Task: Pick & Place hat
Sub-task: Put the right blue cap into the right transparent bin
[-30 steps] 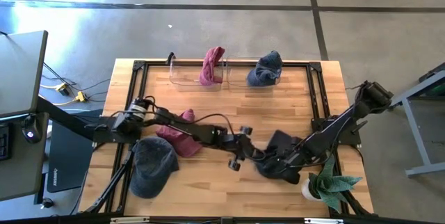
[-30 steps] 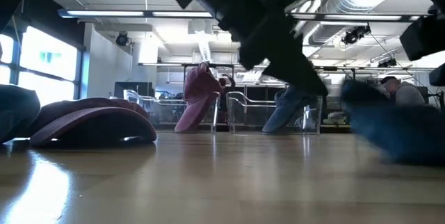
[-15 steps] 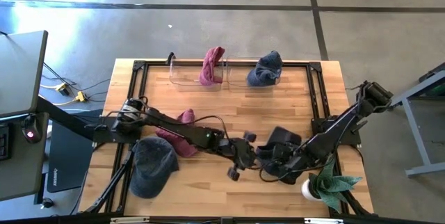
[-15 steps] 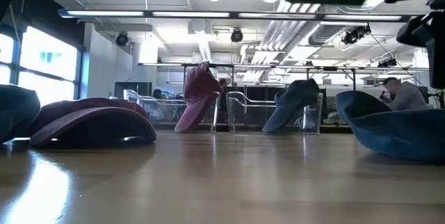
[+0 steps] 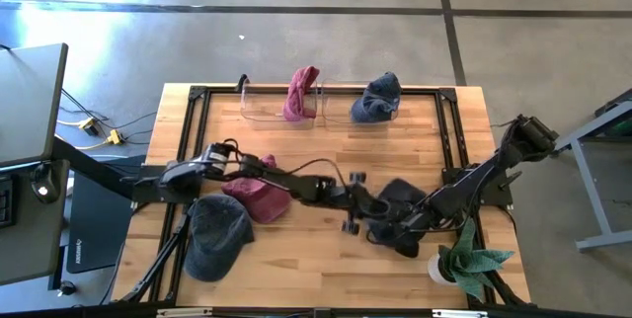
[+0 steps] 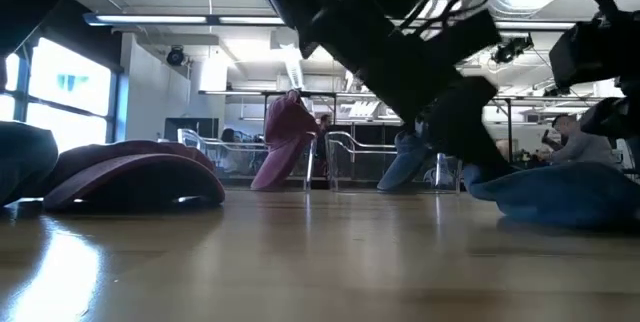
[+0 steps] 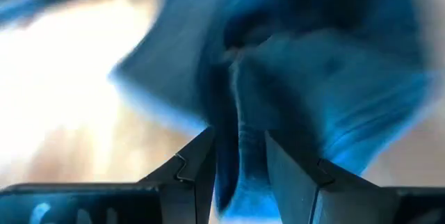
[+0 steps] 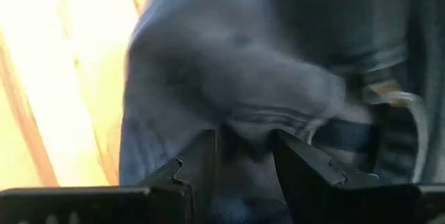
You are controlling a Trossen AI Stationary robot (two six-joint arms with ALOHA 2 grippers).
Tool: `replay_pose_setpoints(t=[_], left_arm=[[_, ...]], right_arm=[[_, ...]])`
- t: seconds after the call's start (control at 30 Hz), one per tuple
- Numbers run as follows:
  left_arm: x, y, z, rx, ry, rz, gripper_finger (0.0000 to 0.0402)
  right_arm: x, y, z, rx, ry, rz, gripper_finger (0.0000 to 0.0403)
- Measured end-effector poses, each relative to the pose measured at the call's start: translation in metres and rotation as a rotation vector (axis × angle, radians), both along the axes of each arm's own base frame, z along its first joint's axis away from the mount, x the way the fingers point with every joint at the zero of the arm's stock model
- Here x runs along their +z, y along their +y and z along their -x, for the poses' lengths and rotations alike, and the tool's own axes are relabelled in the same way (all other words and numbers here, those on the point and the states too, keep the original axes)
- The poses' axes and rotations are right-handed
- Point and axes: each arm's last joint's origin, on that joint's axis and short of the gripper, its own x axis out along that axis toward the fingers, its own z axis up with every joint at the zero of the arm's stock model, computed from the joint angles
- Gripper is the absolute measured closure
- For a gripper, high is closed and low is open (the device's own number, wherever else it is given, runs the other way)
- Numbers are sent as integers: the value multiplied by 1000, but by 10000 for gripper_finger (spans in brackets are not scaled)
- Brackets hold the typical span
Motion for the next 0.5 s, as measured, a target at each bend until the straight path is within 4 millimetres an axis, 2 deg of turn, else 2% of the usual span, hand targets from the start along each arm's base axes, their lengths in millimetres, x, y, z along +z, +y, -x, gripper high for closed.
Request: replay_pose_setpoints(t=[0.13, 0.23, 0.33, 0.43, 0.5], left_arm=[[-3, 17, 3, 108, 81, -18, 285], [-11, 19, 13, 192, 195, -100, 285], [-2, 10, 23, 271, 225, -207, 285], [11, -9, 36, 286, 249, -297, 285], [22, -24, 36, 258, 189, -277, 285]], right_arm=[[0, 5, 4, 24, 37, -37, 265], [3, 9, 10, -1, 80, -10, 265], [7, 14, 15, -12, 85, 26, 265], [12, 19, 13, 8, 29, 58, 265], [16, 20, 11, 4, -6, 78, 265]])
